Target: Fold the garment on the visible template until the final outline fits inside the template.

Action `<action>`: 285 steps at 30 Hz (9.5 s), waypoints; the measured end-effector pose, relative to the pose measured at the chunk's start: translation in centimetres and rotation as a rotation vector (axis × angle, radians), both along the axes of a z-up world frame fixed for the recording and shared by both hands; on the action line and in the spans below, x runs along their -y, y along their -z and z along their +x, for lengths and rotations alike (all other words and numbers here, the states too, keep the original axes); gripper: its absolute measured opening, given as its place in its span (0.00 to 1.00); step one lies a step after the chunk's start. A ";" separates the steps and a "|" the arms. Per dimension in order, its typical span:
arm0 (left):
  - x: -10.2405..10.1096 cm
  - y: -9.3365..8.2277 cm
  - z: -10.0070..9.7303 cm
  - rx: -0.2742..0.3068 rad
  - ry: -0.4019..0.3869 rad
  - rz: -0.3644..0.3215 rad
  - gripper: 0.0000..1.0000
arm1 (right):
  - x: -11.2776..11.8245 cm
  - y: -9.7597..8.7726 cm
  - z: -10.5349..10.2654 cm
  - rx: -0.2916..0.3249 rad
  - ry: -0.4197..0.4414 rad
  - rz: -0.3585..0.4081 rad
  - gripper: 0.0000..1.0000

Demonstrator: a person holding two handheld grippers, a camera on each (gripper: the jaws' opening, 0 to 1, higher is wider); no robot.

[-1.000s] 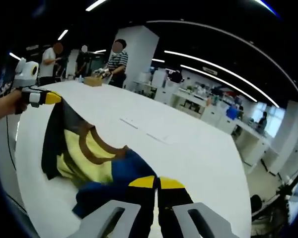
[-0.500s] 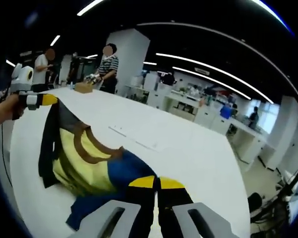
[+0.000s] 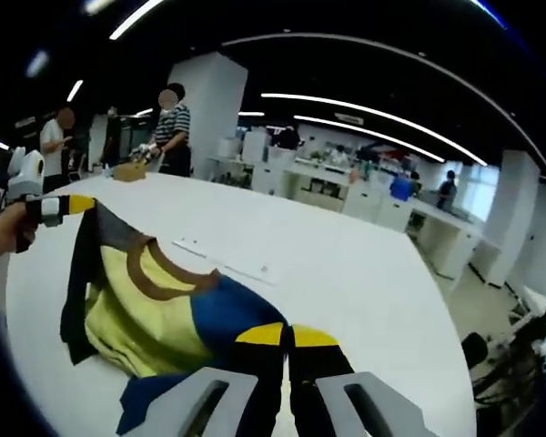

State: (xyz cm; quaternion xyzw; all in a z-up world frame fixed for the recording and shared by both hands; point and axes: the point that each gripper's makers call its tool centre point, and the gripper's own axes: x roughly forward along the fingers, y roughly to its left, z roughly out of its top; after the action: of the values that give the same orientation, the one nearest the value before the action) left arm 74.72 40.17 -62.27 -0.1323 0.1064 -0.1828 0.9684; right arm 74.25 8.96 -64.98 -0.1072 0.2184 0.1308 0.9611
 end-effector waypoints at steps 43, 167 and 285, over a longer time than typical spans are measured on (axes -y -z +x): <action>-0.9 8.2 3.6 -0.107 -0.014 0.288 0.22 | -1.3 8.3 2.5 -0.232 -0.066 0.116 0.31; 0.7 9.8 -15.4 -0.153 0.164 0.263 0.00 | -8.3 7.9 -16.6 -0.155 -0.309 0.109 0.00; -19.7 10.5 -7.3 -0.303 -0.078 0.648 0.24 | 22.0 9.1 -7.4 -0.274 0.206 -0.006 0.28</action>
State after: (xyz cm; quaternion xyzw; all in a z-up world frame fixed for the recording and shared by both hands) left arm 67.42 59.86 -72.81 0.1519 0.2962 -0.0806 0.9395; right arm 66.80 -13.05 -74.09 -0.0684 0.3575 0.0441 0.9304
